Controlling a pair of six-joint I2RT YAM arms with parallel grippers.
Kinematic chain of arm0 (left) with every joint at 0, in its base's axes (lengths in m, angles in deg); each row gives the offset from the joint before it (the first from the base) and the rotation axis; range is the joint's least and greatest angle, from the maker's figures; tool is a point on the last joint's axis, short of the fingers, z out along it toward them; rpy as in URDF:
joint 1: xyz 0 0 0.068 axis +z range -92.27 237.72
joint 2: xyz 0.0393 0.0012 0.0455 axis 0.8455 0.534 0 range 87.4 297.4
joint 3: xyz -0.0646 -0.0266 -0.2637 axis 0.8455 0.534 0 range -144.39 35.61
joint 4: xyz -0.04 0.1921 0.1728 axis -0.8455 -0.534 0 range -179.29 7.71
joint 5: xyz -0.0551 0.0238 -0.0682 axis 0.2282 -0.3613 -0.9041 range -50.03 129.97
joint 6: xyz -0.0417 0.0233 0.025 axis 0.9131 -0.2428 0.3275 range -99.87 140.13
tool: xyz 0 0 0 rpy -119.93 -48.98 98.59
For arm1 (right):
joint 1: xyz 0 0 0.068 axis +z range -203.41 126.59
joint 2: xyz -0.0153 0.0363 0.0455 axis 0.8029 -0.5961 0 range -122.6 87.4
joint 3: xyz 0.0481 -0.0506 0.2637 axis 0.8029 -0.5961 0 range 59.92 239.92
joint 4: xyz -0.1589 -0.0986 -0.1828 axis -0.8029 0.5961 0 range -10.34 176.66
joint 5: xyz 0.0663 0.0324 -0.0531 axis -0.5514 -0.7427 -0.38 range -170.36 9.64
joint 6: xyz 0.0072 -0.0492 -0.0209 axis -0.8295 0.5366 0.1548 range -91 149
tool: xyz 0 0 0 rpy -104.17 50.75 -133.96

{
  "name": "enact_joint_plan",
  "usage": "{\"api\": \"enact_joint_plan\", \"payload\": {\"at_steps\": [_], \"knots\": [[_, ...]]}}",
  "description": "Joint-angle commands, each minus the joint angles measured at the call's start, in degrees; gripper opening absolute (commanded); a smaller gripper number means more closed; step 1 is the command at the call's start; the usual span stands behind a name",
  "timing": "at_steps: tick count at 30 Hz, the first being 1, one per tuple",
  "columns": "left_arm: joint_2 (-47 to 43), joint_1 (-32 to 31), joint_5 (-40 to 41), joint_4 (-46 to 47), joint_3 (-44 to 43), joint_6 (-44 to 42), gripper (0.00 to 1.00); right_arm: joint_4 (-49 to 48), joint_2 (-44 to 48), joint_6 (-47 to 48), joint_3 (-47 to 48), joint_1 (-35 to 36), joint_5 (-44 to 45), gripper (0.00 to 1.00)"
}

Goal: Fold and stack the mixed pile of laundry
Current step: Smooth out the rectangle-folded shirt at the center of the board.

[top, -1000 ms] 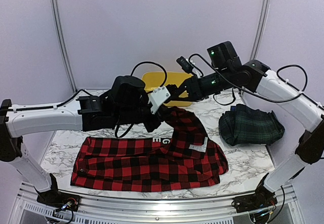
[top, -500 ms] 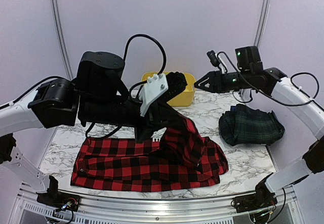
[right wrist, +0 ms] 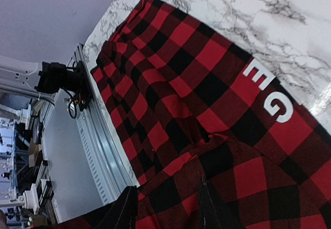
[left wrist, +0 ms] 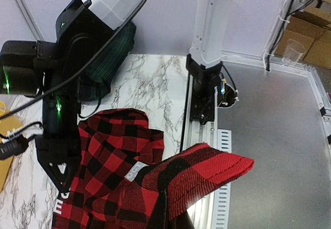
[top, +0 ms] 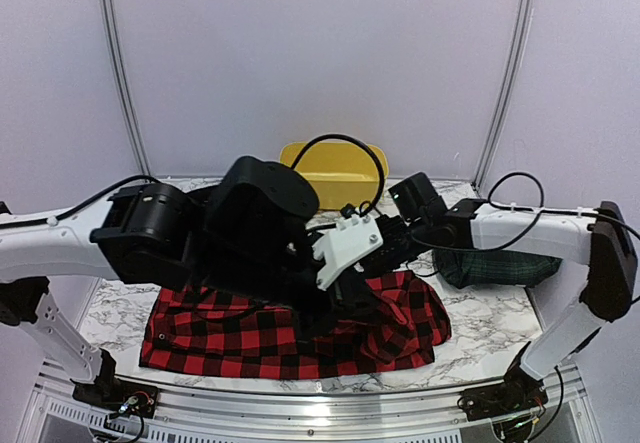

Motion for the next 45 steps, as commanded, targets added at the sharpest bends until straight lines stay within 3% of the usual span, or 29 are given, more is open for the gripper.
{"api": "enact_joint_plan", "payload": {"at_steps": [1, 4, 7, 13, 18, 23, 28, 36, 45], "knots": [[5.93, 0.71, 4.81, -0.71, -5.97, 2.51, 0.0, -6.06, -6.44, -0.38, -0.04, 3.42, -0.65, 0.34], [8.33, 2.55, 2.51, -0.09, -9.01, 4.85, 0.0, -5.42, -12.37, 1.54, 1.15, 4.91, -0.08, 0.31], [5.99, 6.6, 0.41, 2.9, -6.54, 10.66, 0.0, -4.62, -16.08, 2.99, 0.65, 5.21, -0.66, 0.3], [-8.05, 18.87, 2.44, 12.43, 13.85, 24.49, 0.0, -3.83, -20.6, 4.26, -2.7, 5.12, -1.42, 0.37], [-17.53, 26.91, 2.42, 15.26, 27.46, 33.02, 0.0, -2.07, -14.13, 3.07, -0.16, 3.73, -0.59, 0.48], [-25.03, 32.73, 4.96, 15.26, 40.5, 43.33, 0.0, 1.56, -7.43, 2.9, 1.5, -2.45, 0.96, 0.59], [-33.16, 37.59, 7.85, 15.13, 52.35, 50.8, 0.0, 5.92, -5.79, 7.55, -1.3, -5.06, 0.64, 0.62], [-41.01, 43.43, 9.61, 14.28, 64.74, 55.41, 0.0, 4.64, -7.25, 9.35, -8.72, -6.1, 2.08, 0.61], [-43.43, 46.81, 11.24, 12.88, 72.15, 57.51, 0.0, 6.45, -7.37, 9.78, -8.31, -6.68, 5.53, 0.56]]}}
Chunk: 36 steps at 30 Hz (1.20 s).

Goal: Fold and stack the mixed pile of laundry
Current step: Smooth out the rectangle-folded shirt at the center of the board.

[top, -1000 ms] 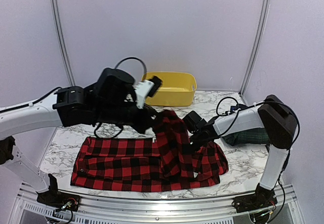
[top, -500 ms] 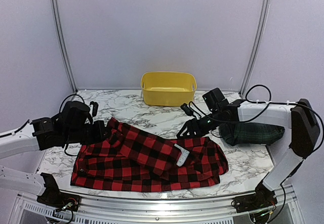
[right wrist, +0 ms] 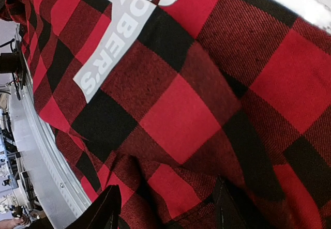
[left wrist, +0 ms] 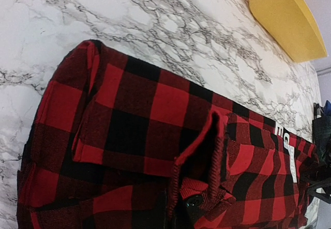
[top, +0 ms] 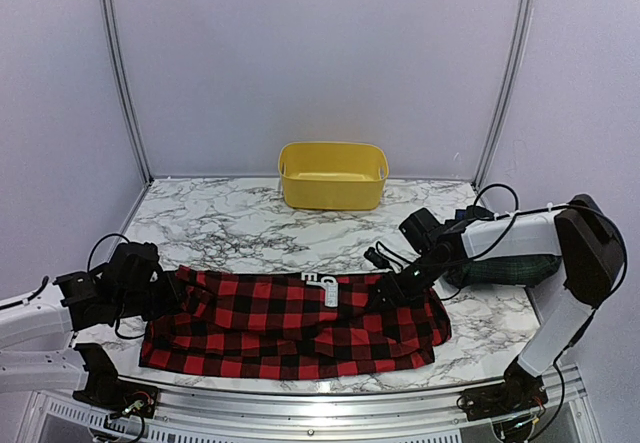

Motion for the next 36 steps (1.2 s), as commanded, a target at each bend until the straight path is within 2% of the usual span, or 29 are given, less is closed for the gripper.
{"api": "enact_joint_plan", "payload": {"at_steps": [1, 3, 6, 8, 10, 13, 16, 18, 22, 25, 32, 36], "knots": [[0.25, 2.15, 1.96, -1.41, 1.09, 1.41, 0.0, 1.9, 0.68, 1.27, 1.71, -0.54, 2.57, 0.55], [1.68, 3.11, 2.33, -2.63, 0.55, 0.74, 0.02, 2.7, 0.8, 1.46, 2.62, -0.54, 2.41, 0.54], [4.84, 5.1, 2.33, -6.81, -1.86, -0.74, 0.34, 3.92, 2.45, 1.39, 4.64, -0.54, 1.65, 0.53], [6.24, 5.63, 2.78, -10.23, -4.78, -2.78, 0.45, 5.1, 4.33, 0.99, 6.54, -0.58, 1.82, 0.54], [5.8, 5.64, 4.0, -12.21, -7.32, -4.94, 0.63, 5.74, 6.48, -0.22, 8.39, -0.51, 2.39, 0.54], [5.72, 5.56, 2.61, -11.54, -12.48, -12.3, 0.72, 4.89, 8.98, -4.16, 10.09, -0.3, 2.59, 0.54], [11.95, 5.05, -2.97, -10.12, -19.35, -19.96, 0.71, 1.13, 9.61, -8.42, 9.93, 1.42, 3.47, 0.54], [18.19, 3.6, -7.01, -8.97, -21.83, -22.57, 0.67, -0.1, 8.04, -10.32, 10.18, 2.6, 4.74, 0.54], [26.68, -0.43, -10.22, -6.78, -23.62, -24.19, 0.6, -0.12, 3.66, -12.94, 10.65, 5.7, 6.81, 0.52], [31.71, -1.03, -12.49, -5.32, -22.86, -23.85, 0.58, 0.17, 2.17, -14.12, 8.76, 7.34, 9.06, 0.51], [40.59, -0.54, -10.52, -5.77, -19.96, -21.83, 0.49, 0.38, -0.3, -13.99, 2.62, 6.18, 13.97, 0.5], [42.48, 0.23, -9.56, -6.64, -18.27, -20.88, 0.48, 1.28, 0.72, -12.62, 3.67, 4.54, 14.18, 0.49]]}}
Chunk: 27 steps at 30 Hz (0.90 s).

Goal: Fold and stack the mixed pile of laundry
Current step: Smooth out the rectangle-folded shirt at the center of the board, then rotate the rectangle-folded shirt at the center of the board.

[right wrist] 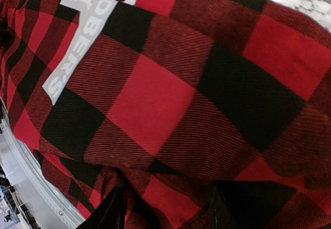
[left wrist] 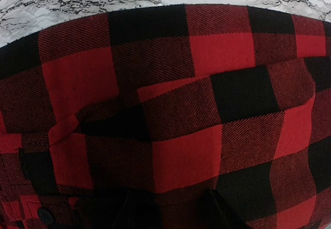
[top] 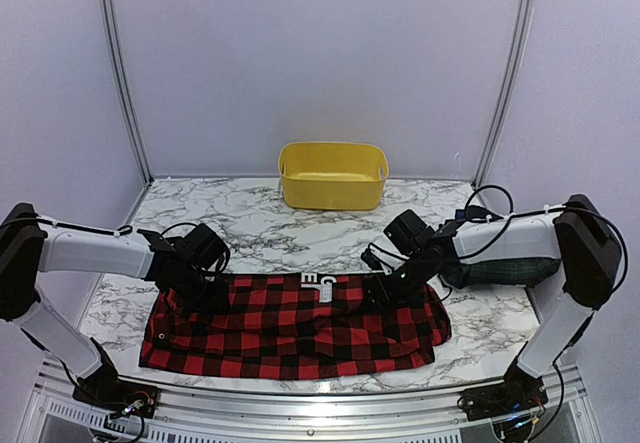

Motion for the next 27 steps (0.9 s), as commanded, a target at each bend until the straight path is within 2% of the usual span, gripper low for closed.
{"api": "enact_joint_plan", "payload": {"at_steps": [1, 6, 13, 19, 27], "knots": [[1.82, 1.12, 1.5, -2.01, 2.4, 1.35, 0.48, 1.29, 1.9, 1.01, 1.57, -2.53, 2.44, 0.49], [0.46, 3.29, 1.18, -2.52, 4.04, 2.73, 0.49, 4.25, 5.65, 5.28, -0.31, -11.2, 0.14, 0.49], [-2.46, 2.98, -4.7, -0.43, -2.14, -2.93, 0.53, 2.83, 9.26, 3.91, 1.93, -11.51, -3.58, 0.46], [0.26, 2.78, -5.19, -0.01, -6.45, -4.97, 0.53, 0.25, 3.96, 2.91, 4.19, -9.04, -4.69, 0.38], [5.22, 3.02, -2.69, 0.74, -6.49, -3.24, 0.53, -2.98, -4.8, 3.94, 0.81, -11.01, -0.46, 0.35]]}}
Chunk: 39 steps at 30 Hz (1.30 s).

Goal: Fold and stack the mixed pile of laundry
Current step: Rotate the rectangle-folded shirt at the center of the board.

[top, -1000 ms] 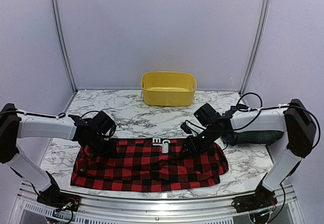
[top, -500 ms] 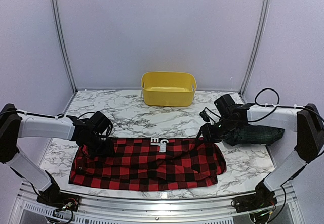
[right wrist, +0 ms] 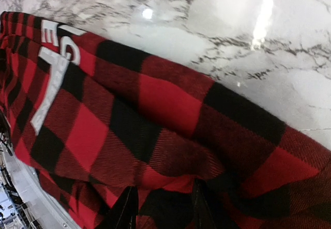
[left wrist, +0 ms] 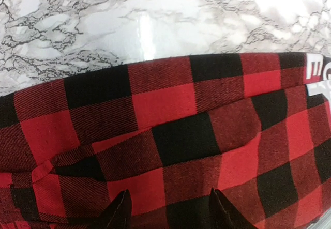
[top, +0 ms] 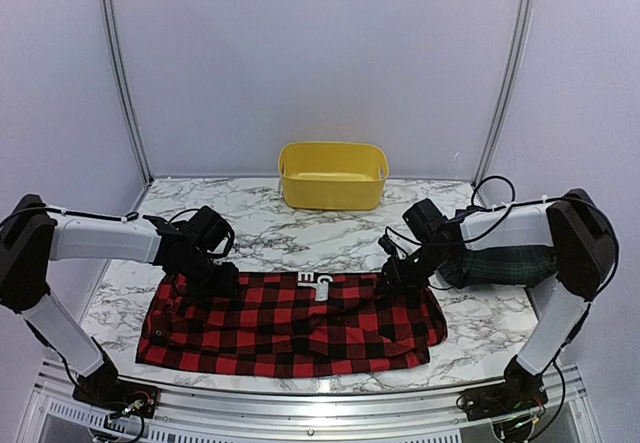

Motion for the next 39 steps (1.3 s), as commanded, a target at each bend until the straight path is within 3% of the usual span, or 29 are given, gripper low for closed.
{"api": "enact_joint_plan", "payload": {"at_steps": [1, 6, 11, 14, 17, 21, 27, 32, 39], "knots": [[3.37, 0.32, 1.41, -0.57, 0.65, 0.99, 0.53, -2.78, -4.46, 0.74, -0.7, -1.24, 2.84, 0.35], [5.7, 2.23, 4.39, -1.05, 3.34, 4.53, 0.51, -3.79, -12.45, 2.1, 7.37, -1.37, 4.41, 0.34], [6.0, 6.07, 4.66, -1.09, 6.25, 9.2, 0.5, -1.81, -23.6, 2.82, 24.4, -1.28, 3.7, 0.33], [4.32, 6.1, -0.88, 1.0, 6.08, 6.86, 0.5, 2.95, -29.41, 3.97, 36.49, -0.94, 3.44, 0.33], [-0.09, 5.75, -3.4, 0.77, 4.28, 2.84, 0.49, 6.5, -27.63, 5.13, 41.49, -0.36, 4.55, 0.35], [-5.01, 5.74, 3.88, -4.78, 1.61, 0.0, 0.49, 7.18, -17.53, 4.65, 36.11, -0.21, 5.69, 0.38], [-0.37, 5.59, 4.83, -6.37, 2.96, -0.68, 0.48, 4.49, -7.24, -0.69, 21.98, 4.5, 4.17, 0.39], [2.99, 4.05, 5.14, -6.29, 5.21, 0.02, 0.44, -2.71, -6.54, -6.67, 12.09, 8.18, 2.38, 0.38], [4.4, -0.29, 1.21, -5.73, 6.05, 3.91, 0.39, -7.26, -10.3, -6.69, 5.13, 4.78, 4.48, 0.38]]}}
